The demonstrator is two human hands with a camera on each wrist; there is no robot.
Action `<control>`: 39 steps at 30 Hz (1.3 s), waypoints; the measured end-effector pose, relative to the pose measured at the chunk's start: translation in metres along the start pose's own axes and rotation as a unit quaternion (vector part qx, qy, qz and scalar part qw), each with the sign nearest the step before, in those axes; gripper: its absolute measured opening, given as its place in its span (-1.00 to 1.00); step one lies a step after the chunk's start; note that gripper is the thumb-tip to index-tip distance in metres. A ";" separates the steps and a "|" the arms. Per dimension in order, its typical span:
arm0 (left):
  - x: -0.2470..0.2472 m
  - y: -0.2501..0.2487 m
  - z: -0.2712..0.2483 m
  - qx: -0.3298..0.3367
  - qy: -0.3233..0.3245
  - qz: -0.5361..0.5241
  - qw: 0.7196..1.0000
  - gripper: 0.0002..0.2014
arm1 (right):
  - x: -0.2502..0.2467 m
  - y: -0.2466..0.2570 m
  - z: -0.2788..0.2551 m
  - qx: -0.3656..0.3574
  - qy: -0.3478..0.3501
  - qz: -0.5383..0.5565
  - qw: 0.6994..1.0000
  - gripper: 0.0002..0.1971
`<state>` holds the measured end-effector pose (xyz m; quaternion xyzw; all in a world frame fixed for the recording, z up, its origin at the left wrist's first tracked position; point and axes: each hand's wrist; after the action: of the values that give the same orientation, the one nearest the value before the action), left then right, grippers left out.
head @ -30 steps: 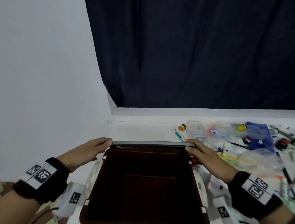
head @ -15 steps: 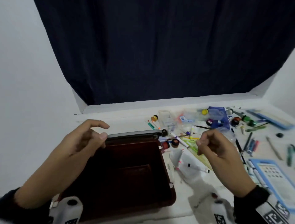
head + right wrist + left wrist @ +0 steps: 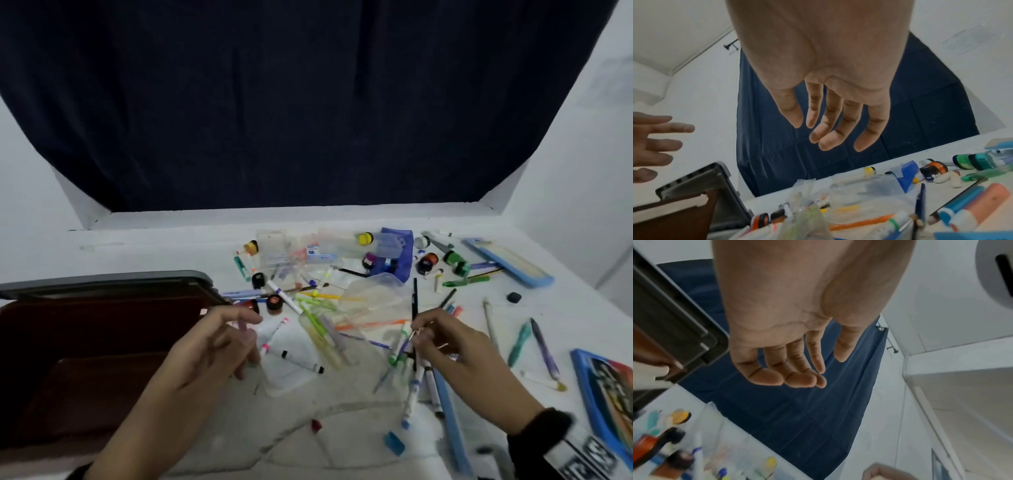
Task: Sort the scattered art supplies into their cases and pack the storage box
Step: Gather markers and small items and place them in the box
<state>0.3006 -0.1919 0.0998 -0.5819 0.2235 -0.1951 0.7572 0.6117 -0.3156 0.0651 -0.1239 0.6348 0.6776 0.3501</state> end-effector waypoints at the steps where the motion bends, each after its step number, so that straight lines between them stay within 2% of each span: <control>1: 0.014 0.008 0.005 -0.012 0.006 0.012 1.000 -0.85 | -0.008 -0.008 0.006 -0.004 0.018 -0.022 1.000 -0.90; 4: 0.043 0.035 0.025 -0.052 0.026 0.080 0.995 -0.76 | -0.023 -0.029 0.036 -0.031 0.071 -0.103 0.992 -0.87; 6: 0.056 0.053 0.043 -0.065 0.042 0.140 0.987 -0.89 | -0.024 -0.039 0.062 -0.033 0.105 -0.156 0.982 -0.83; 7: 0.061 0.061 0.051 -0.067 0.069 0.181 0.979 -0.88 | -0.022 -0.044 0.076 -0.031 0.116 -0.175 0.977 -0.80; 9: 0.069 0.075 0.068 -0.074 0.132 0.282 0.947 -0.84 | -0.014 -0.055 0.102 -0.030 0.142 -0.213 0.966 -0.68; 11: 0.075 0.086 0.083 -0.075 0.192 0.364 0.908 -0.72 | -0.006 -0.068 0.123 -0.029 0.186 -0.259 0.947 -0.50; 16: 0.091 0.101 0.115 -0.073 0.344 0.508 0.786 -0.42 | 0.009 -0.082 0.158 -0.056 0.277 -0.356 0.891 -0.13; 18: 0.092 0.107 0.122 -0.055 0.368 0.523 0.767 -0.33 | 0.014 -0.087 0.165 -0.065 0.290 -0.375 0.878 -0.05; 22: 0.092 0.115 0.127 -0.044 0.347 0.533 0.770 -0.45 | 0.022 -0.098 0.167 -0.077 0.272 -0.386 0.878 -0.05; 27: 0.086 0.110 0.133 -0.076 0.325 0.465 0.820 -0.52 | 0.024 -0.090 0.186 -0.081 0.267 -0.399 0.873 -0.04; 29: 0.086 0.110 0.139 -0.077 0.314 0.446 0.835 -0.64 | 0.022 -0.089 0.194 -0.082 0.288 -0.375 0.877 0.00; 34: 0.084 0.116 0.144 -0.064 0.293 0.435 0.849 -0.66 | 0.018 -0.088 0.197 -0.057 0.288 -0.356 0.887 0.06; 37: 0.083 0.117 0.144 -0.052 0.292 0.421 0.857 -0.66 | 0.011 -0.086 0.195 -0.046 0.251 -0.331 0.908 0.06; 39: 0.080 0.117 0.141 -0.055 0.286 0.410 0.864 -0.62 | 0.002 -0.082 0.190 -0.047 0.198 -0.294 0.934 0.04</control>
<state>0.4505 -0.0959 0.0094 -0.3973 0.6593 -0.0122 0.6382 0.7148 -0.1393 0.0314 -0.4528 0.5939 0.5354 0.3944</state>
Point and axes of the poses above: each hand's wrist, its own z-axis towards the middle knuckle, its own x-axis out of the palm, y = z × x, and after that the axes turned 4 degrees about y, right-handed
